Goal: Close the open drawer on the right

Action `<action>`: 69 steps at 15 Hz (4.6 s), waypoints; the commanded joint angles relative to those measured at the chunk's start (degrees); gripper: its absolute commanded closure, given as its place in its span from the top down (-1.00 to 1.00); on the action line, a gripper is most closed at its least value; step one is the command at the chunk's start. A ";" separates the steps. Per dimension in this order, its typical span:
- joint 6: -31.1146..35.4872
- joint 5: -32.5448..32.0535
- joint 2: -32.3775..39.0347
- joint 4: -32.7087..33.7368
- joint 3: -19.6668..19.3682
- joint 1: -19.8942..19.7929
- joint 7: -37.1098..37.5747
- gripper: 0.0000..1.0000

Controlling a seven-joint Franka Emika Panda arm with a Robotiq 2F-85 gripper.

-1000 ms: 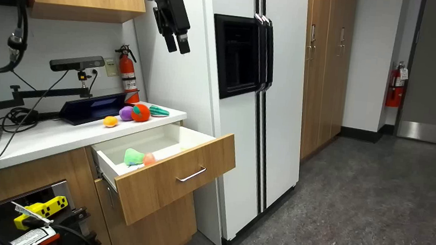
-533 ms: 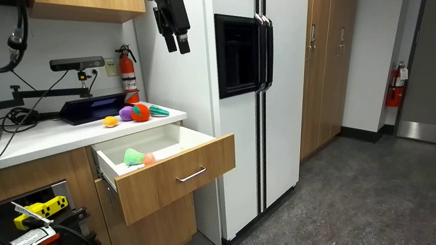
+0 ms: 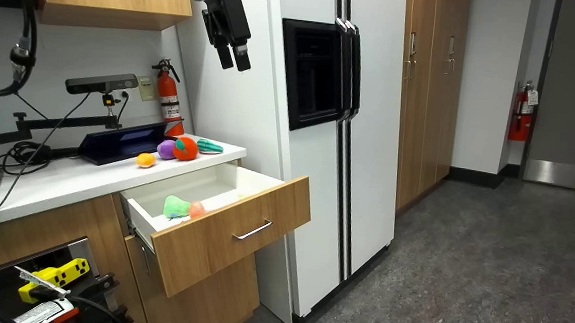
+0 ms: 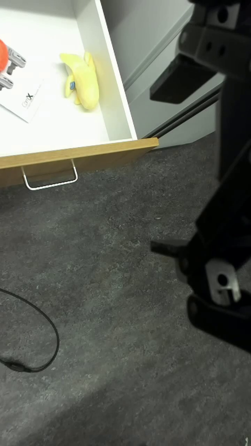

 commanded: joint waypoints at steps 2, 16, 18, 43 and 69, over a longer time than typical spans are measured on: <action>-0.10 0.09 0.02 0.09 0.15 -0.19 -0.09 1.00; -0.10 0.09 0.02 0.09 0.15 -0.19 -0.09 1.00; -0.10 0.09 0.02 0.09 0.15 -0.19 -0.09 1.00; -3.16 0.05 0.55 0.21 0.08 -0.11 -0.89 1.00; 6.76 -2.08 10.06 -9.82 4.01 0.17 4.17 1.00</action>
